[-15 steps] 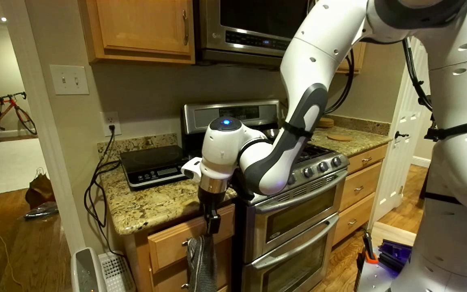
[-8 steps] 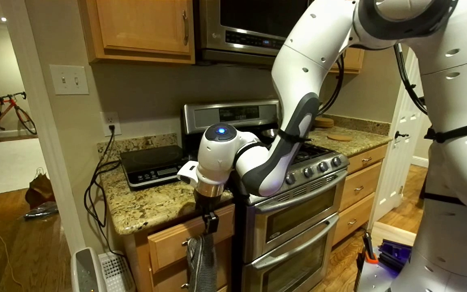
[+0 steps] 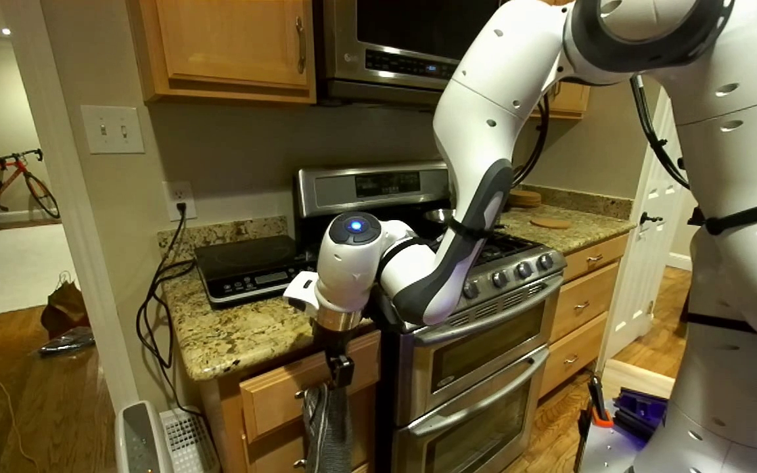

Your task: Open the left kitchen drawer fully

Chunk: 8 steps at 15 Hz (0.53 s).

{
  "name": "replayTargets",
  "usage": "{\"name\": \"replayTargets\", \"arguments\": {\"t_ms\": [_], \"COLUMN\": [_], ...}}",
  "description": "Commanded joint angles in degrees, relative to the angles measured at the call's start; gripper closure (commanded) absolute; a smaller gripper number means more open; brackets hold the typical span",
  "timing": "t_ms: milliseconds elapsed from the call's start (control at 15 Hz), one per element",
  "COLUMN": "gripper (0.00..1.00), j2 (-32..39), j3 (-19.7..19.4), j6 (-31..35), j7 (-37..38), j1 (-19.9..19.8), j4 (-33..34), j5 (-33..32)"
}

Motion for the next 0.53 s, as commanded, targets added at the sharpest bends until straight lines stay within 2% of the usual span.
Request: {"name": "replayTargets", "arguments": {"t_ms": [0, 267, 467], "gripper": [0.00, 0.00, 0.00], "j2": [0.43, 1.87, 3.51], "j3": [-2.01, -3.21, -3.40], "j6": [-1.44, -1.32, -0.87], "j7": [3.95, 5.70, 5.75], "j1": [2.09, 2.27, 1.65], "j4": [1.04, 2.69, 3.69], "j5": [-4.01, -6.06, -5.05]}}
